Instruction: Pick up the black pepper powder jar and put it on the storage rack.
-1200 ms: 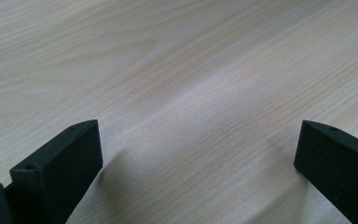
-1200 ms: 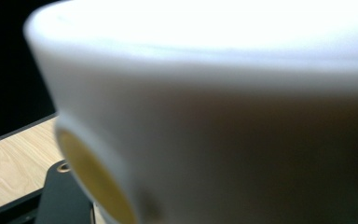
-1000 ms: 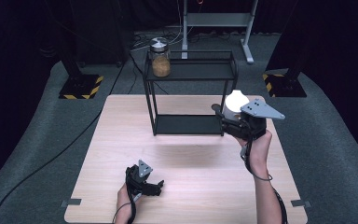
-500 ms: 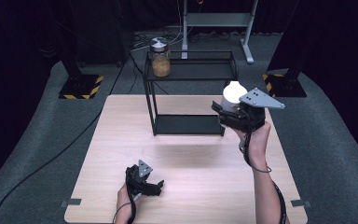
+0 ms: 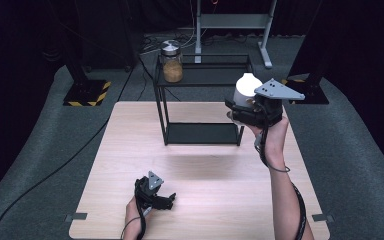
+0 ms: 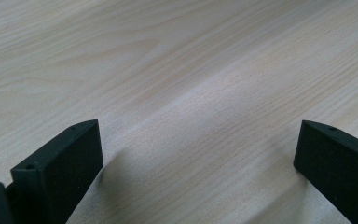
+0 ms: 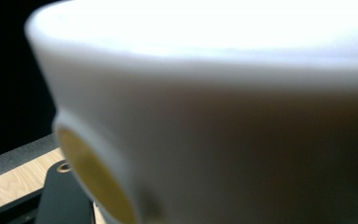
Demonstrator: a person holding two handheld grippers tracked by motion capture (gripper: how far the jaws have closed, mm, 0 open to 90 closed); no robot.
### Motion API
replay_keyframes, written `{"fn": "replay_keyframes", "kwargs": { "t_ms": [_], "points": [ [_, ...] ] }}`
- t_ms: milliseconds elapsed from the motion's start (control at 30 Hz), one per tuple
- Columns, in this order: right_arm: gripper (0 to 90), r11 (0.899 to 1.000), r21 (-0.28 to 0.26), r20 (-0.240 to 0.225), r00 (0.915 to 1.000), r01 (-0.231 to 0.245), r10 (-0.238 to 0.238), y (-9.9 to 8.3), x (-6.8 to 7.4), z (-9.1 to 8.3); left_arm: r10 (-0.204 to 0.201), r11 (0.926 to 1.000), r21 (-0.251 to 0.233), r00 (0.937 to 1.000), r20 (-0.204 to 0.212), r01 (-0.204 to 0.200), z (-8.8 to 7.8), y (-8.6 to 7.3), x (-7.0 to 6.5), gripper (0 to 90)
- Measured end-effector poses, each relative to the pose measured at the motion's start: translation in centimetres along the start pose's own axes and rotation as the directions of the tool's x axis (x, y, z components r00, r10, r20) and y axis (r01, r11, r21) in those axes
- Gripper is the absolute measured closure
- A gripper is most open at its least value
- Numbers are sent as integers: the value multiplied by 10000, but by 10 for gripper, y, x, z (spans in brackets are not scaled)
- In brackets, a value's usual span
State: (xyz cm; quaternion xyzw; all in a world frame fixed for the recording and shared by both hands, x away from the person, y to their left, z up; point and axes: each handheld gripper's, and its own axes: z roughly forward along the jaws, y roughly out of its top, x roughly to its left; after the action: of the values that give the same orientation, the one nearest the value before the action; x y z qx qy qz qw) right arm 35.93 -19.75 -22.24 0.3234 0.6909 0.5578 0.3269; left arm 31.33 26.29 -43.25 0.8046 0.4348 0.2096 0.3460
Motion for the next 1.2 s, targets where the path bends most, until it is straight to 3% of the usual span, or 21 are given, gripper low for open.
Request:
{"fn": "replay_keyframes", "kwargs": {
  "t_ms": [567, 1200],
  "points": [
    [302, 10000, 27, 25, 10000, 89, -89, 15, -3, 6, 48, 10000, -20, 10000, -34, -48, 0, 0, -1, 5],
    [302, 9998, -122, 91, 9998, -179, 180, 26, -13, 12, 79, 10000, -42, 10000, -39, -80, 0, -1, -2, 5]
  ]
}}
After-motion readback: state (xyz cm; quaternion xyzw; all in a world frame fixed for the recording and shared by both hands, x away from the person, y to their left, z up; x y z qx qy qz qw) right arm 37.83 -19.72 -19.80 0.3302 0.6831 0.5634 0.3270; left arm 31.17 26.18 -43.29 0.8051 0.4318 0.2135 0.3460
